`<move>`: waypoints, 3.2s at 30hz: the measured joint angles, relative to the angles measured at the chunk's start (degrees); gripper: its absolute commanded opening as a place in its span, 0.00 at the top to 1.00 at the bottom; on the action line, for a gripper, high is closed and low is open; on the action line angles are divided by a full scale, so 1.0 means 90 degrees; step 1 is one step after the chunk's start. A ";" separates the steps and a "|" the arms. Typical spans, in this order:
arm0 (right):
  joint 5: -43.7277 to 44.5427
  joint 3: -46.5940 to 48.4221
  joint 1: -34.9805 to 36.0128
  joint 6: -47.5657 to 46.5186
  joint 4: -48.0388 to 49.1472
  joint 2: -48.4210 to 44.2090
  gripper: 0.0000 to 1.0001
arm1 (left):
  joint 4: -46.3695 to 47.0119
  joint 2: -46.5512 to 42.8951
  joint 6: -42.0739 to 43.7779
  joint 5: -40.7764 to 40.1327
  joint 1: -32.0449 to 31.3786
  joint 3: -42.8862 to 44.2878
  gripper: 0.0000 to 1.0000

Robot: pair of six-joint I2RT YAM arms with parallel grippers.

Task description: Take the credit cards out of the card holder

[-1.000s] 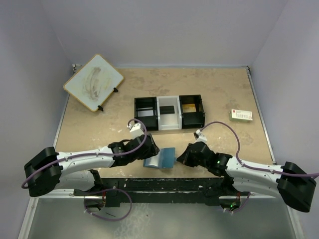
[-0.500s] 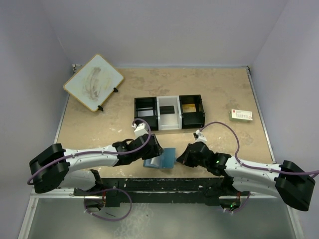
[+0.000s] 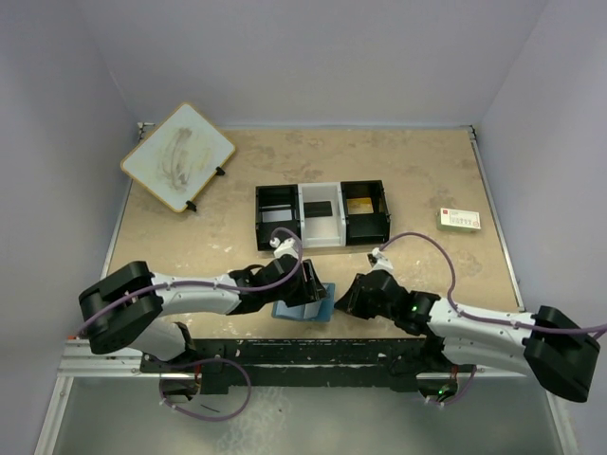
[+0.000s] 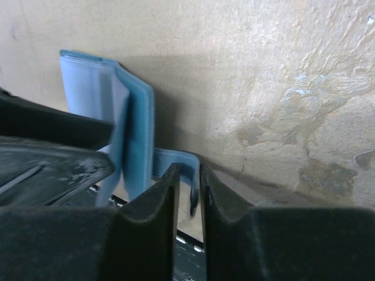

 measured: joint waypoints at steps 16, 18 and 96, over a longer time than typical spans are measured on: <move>0.0369 0.1192 0.0000 -0.0393 -0.1059 -0.1188 0.76 | -0.0325 0.0347 0.0114 -0.0005 -0.0172 0.0194 0.54; 0.0296 0.1222 0.0000 -0.0454 -0.0903 -0.0867 0.79 | -0.0408 0.0345 0.0158 -0.0024 -0.0172 0.0240 0.54; -0.0695 0.0984 -0.0017 -0.0741 0.0406 0.1741 0.91 | -0.3002 -0.0925 0.0865 -0.1518 -0.0284 0.0444 0.52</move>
